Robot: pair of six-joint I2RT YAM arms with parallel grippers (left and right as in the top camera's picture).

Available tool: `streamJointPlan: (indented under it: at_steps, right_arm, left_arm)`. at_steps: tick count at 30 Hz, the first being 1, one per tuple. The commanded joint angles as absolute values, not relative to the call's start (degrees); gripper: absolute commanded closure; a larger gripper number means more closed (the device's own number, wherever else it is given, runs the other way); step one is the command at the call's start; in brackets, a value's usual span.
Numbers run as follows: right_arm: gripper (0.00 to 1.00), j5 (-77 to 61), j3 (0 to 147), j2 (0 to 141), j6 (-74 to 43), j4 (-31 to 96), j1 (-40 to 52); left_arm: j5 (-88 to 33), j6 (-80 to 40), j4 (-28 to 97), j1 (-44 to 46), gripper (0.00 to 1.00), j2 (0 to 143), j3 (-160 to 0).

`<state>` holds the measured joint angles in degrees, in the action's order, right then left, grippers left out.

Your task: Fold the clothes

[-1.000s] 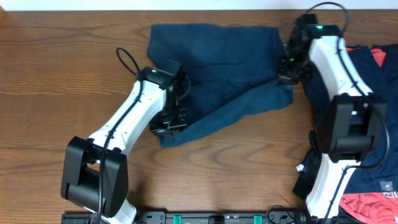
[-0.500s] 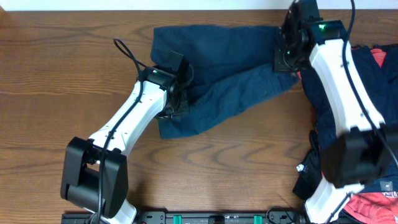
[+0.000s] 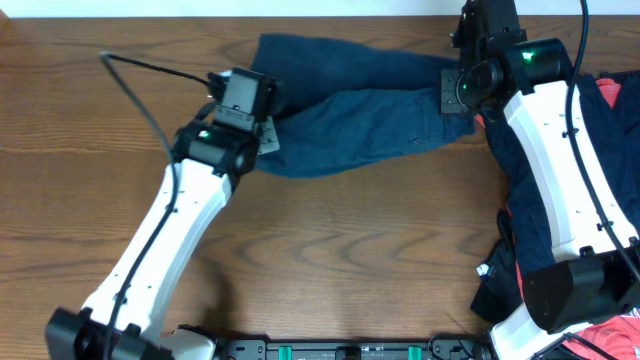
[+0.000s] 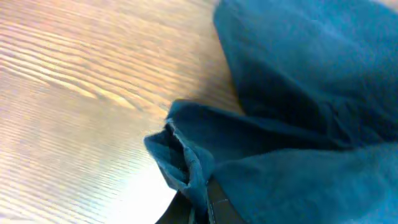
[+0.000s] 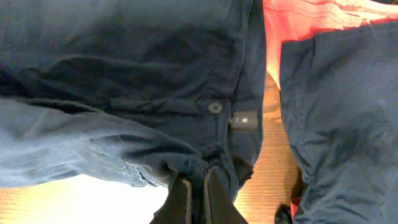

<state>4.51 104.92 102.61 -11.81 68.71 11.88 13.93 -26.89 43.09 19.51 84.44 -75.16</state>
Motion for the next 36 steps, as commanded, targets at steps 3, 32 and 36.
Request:
streamJointPlan:
  at_steps: [3, 32, 36]
  right_arm:
    - [0.99, 5.9, 105.3, 102.7, -14.3, 68.7, 12.1]
    - [0.99, 19.9, 105.3, 87.3, -16.1, 63.3, 21.8]
    - [0.99, 19.9, 105.3, 85.0, -15.6, 63.5, 21.8]
  left_arm:
    - [17.3, -26.0, 44.8, 19.1, 0.94, 80.7, -75.7]
    - [37.3, -24.3, 50.1, 35.0, 0.94, 60.3, -75.7]
    - [41.9, -24.2, 49.9, 37.7, 0.94, 59.7, -75.7]
